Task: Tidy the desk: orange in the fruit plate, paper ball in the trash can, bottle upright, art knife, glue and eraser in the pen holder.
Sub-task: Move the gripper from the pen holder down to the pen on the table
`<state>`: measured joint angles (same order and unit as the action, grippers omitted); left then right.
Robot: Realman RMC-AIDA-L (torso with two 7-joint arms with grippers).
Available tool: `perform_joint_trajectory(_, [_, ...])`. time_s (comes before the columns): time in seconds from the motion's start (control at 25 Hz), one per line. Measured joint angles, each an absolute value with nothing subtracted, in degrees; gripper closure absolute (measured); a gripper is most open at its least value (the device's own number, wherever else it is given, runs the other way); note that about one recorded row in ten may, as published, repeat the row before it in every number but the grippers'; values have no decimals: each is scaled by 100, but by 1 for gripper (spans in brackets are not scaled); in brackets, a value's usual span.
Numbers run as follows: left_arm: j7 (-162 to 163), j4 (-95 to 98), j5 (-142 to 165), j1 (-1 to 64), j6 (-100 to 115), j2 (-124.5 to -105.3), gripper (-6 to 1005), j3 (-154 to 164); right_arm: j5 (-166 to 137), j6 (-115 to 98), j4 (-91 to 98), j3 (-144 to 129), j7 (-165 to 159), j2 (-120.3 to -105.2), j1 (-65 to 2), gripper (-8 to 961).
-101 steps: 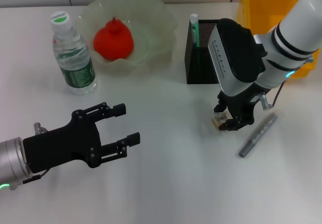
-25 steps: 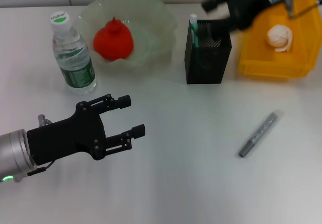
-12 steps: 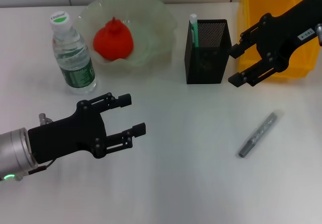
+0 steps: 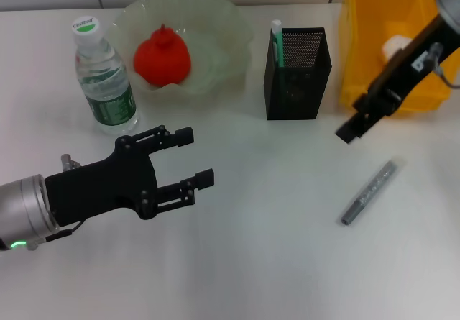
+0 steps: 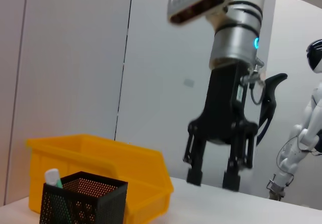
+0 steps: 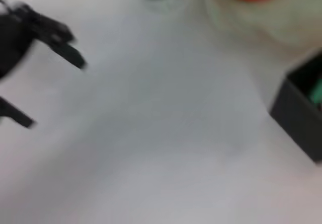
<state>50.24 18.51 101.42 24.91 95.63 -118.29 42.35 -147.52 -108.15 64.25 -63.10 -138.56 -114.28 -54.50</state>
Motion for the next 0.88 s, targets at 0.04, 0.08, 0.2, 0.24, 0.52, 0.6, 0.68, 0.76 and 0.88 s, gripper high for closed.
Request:
perform_joint_trajectory(0.04, [5024,1851,10142,2491,9563,-11829,260,4235,-14901,-10833,6422,-6405,-14036,-11476,-5477,263])
perform_joint_trajectory(0.08, [5015,1853,10143,2493,9565,-11833,260,4239,-15056,-10860,6419,-6479,-14195,-11522,-5503,264])
perform_joint_trajectory(0.2, [4998,1855,10143,2494,9571,-11837,260,4242,-15372,-10898,6413,-6607,-14436,-11625,-5557,264])
perform_joint_trajectory(0.24, [4985,1855,10143,2495,9573,-11837,260,4238,-15815,-10909,6401,-6735,-14622,-11747,-5598,265])
perform_joint_trajectory(0.52, [4967,1853,10142,2515,9600,-11847,261,4229,-16482,-10727,6138,-6831,-15187,-11924,-5688,266])
perform_joint_trajectory(0.6, [4967,1846,10142,2515,9645,-11848,260,4242,-16480,-10632,5974,-6802,-15370,-11913,-5705,266])
perform_joint_trajectory(0.68, [4962,1845,10143,2514,9709,-11848,260,4254,-16475,-10547,5796,-6778,-15559,-11905,-5717,266])
perform_joint_trajectory(0.76, [4935,1849,10143,2513,9765,-11848,260,4255,-16471,-10436,5625,-6774,-15928,-11903,-5698,267])
perform_joint_trajectory(0.88, [4828,1853,10142,2507,9860,-11847,260,4254,-16471,-10398,5583,-6774,-16132,-11903,-5662,267])
